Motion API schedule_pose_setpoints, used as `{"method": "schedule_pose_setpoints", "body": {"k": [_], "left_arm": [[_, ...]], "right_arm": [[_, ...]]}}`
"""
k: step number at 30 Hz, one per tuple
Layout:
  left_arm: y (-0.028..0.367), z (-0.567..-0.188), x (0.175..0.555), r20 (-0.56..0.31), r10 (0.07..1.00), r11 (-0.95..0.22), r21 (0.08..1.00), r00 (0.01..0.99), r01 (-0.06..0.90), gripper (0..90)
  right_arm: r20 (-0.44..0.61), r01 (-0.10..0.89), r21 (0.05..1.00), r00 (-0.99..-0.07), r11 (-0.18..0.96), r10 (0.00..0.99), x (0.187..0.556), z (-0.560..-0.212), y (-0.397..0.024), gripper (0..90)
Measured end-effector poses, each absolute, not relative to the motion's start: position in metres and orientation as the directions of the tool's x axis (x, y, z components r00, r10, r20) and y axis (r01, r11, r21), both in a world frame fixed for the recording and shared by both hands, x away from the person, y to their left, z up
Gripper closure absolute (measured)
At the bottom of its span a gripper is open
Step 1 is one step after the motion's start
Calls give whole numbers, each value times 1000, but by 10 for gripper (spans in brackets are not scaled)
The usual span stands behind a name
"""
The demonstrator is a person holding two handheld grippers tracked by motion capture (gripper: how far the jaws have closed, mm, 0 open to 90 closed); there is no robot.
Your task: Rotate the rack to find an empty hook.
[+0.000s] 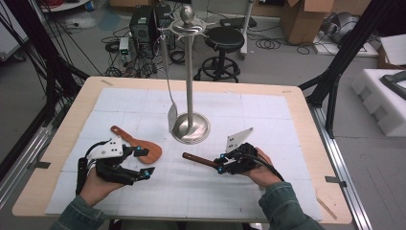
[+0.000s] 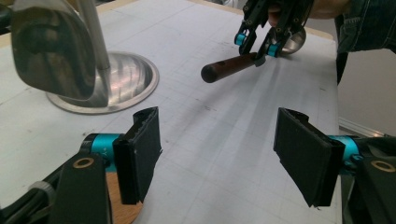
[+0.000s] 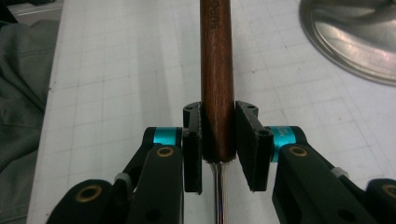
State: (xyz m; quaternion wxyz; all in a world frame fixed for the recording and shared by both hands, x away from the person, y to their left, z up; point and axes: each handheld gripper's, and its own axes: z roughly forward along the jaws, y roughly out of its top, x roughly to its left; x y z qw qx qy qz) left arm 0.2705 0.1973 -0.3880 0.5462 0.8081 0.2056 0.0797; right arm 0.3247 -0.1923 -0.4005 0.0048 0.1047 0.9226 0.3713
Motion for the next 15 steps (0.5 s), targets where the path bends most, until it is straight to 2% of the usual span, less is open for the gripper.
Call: {"method": "schedule_pose_setpoints", "body": {"k": [15], "left_arm": [[170, -386, 276, -125, 367, -332, 908, 922, 255, 377]], "right_arm": [[48, 137, 754, -987, 642, 153, 317, -383, -179, 736]]}}
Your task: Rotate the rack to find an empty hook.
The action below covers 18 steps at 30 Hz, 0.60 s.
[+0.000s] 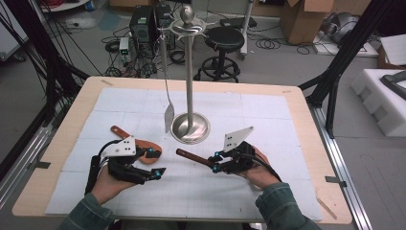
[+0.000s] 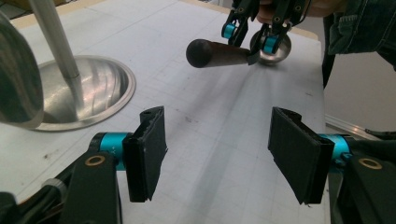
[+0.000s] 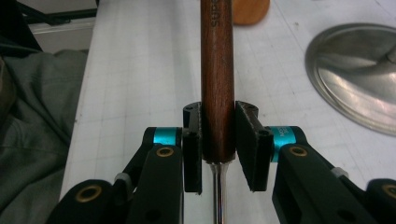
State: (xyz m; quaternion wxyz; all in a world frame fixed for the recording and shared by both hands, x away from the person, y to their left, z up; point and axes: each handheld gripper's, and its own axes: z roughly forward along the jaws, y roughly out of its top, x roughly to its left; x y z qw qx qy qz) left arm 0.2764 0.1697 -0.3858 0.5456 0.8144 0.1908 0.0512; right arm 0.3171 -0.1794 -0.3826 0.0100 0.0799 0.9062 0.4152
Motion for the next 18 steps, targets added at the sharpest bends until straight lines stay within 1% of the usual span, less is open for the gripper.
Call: {"method": "schedule_pose_setpoints", "body": {"k": [11, 16, 18], "left_arm": [[153, -381, 281, -130, 331, -329, 912, 935, 243, 397], [149, -381, 281, -132, 323, -328, 913, 937, 242, 419], [149, -380, 281, -125, 321, -328, 915, 939, 234, 455]], "right_arm": [[44, 95, 777, -994, 622, 97, 311, -377, -157, 736], [47, 92, 781, -995, 618, 88, 310, -376, -151, 737], [39, 82, 785, -996, 614, 83, 310, -376, -150, 736]]}}
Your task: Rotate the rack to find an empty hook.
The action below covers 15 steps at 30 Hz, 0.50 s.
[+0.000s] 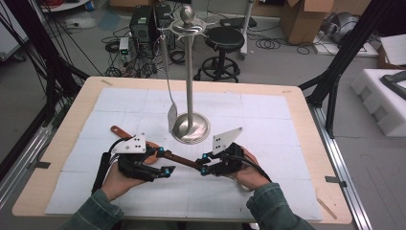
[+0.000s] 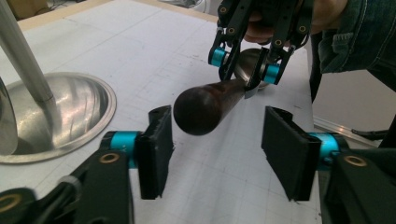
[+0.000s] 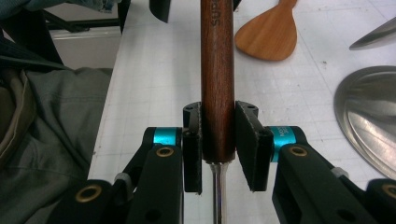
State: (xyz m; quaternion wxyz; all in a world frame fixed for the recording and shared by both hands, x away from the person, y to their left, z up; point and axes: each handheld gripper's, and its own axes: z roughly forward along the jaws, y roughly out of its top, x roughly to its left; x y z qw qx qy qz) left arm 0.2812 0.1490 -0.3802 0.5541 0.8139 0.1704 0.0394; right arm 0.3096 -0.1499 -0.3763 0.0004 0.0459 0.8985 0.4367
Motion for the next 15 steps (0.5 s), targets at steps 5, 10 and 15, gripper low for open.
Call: {"method": "schedule_pose_setpoints", "body": {"k": [5, 10, 15], "left_arm": [[145, -379, 282, -123, 321, -339, 911, 939, 235, 458], [143, -378, 282, -121, 314, -341, 911, 942, 231, 477], [141, -376, 282, -120, 308, -344, 911, 944, 227, 508]], "right_arm": [[42, 74, 791, -997, 608, 66, 308, -375, -145, 737], [39, 68, 790, -997, 609, 61, 307, -374, -141, 736], [34, 60, 790, -998, 610, 53, 306, -372, -137, 736]]}}
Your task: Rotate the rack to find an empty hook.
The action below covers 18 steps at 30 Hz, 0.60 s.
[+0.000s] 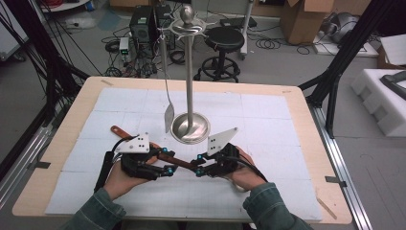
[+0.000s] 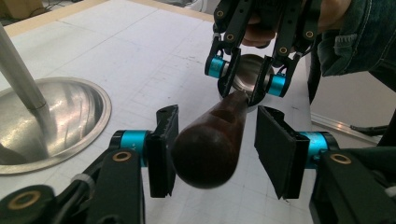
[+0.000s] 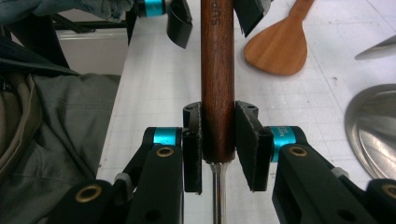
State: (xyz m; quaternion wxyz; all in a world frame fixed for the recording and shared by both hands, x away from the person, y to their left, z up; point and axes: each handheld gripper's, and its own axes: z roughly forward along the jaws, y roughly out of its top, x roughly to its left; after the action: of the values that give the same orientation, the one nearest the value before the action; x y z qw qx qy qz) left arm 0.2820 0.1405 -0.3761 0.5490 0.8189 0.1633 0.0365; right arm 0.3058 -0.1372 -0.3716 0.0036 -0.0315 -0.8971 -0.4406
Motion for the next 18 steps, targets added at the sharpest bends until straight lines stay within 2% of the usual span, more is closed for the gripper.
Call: {"method": "schedule_pose_setpoints", "body": {"k": [18], "left_arm": [[136, -376, 282, -119, 288, -348, 911, 950, 219, 588]], "right_arm": [[39, 54, 798, -999, 601, 38, 306, -369, -131, 736]]}}
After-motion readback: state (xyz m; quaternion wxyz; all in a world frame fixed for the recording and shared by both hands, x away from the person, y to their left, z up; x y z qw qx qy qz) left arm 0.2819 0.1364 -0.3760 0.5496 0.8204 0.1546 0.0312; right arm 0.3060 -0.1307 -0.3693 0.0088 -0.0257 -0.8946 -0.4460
